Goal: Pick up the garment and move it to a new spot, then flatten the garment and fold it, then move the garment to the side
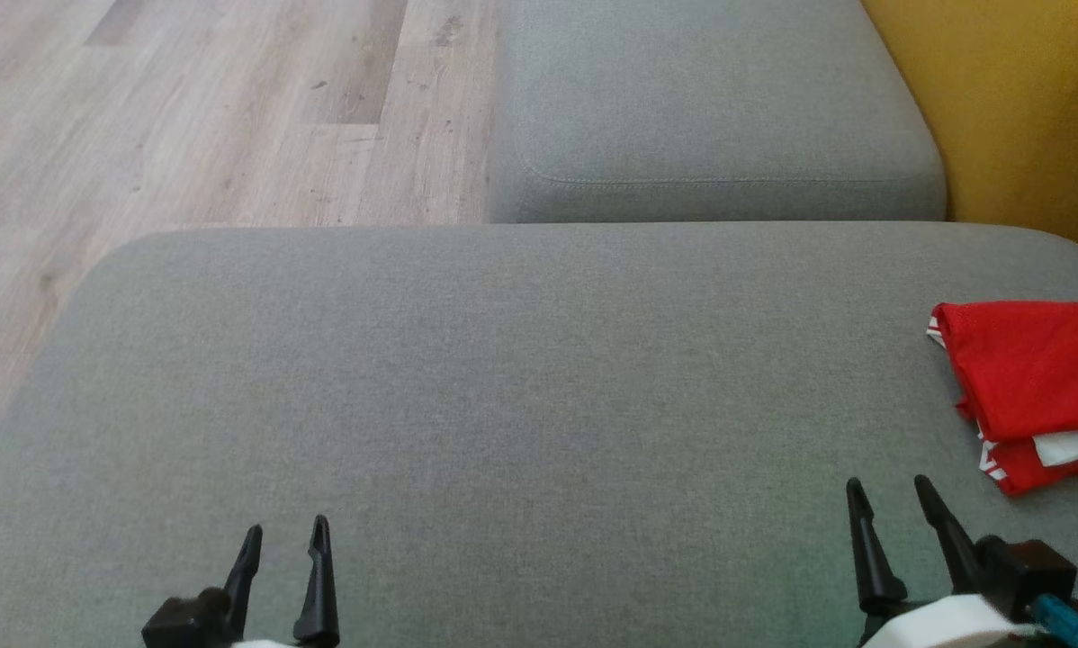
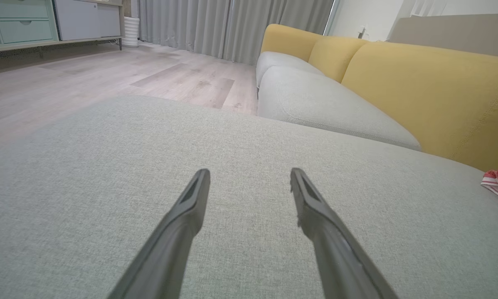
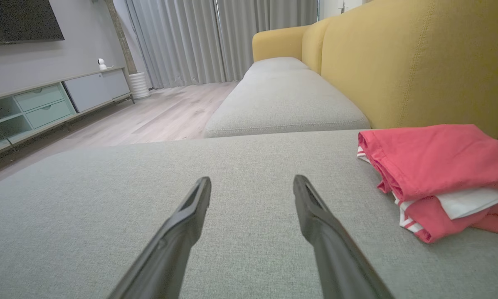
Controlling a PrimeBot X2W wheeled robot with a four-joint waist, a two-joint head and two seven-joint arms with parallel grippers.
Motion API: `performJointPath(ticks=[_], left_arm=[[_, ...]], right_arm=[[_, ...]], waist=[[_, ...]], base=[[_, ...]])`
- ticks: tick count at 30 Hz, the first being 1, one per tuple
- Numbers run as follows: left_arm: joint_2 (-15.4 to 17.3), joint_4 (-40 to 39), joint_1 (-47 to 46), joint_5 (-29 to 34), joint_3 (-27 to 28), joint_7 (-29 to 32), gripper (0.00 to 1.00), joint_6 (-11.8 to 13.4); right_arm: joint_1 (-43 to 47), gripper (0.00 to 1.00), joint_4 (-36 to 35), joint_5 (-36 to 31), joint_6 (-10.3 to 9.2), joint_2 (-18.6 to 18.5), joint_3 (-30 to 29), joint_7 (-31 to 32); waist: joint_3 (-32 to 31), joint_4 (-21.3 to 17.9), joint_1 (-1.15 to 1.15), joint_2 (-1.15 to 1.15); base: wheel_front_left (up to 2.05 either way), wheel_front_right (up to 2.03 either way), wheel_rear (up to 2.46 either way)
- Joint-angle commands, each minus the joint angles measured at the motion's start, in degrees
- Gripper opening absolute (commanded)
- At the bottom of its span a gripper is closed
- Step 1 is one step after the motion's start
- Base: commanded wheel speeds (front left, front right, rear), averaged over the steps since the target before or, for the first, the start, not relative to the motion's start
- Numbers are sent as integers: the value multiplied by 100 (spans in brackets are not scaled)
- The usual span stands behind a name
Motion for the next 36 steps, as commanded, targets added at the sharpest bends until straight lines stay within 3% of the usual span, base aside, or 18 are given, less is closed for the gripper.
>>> performJointPath(ticks=[1, 17, 18, 22, 36], left_arm=[[69, -132, -218, 31, 168, -20, 100, -10], [66, -126, -224, -18, 128, -4, 100, 5], [0, 19, 0, -1, -84, 6, 0, 2], [-103, 278, 121, -18, -136, 10, 0, -3], [-262, 286, 4, -564, 247, 202, 0, -220]], right_arm=[[-162, 100, -227, 37, 37, -39, 176, -89], [-139, 100, -222, 58, 37, -38, 202, -98], [65, 0, -24, 31, 0, 1, 66, -7], [113, 0, 337, 59, -1, 3, 67, 16], [-75, 0, 366, 925, 3, -1, -4, 136]], waist=[[-2, -17, 0, 0], [-19, 11, 0, 0], [-20, 11, 0, 0], [-18, 10, 0, 0], [69, -41, 0, 0]], base=[[0, 0, 0], [0, 0, 0], [0, 0, 0], [0, 0, 0], [0, 0, 0]])
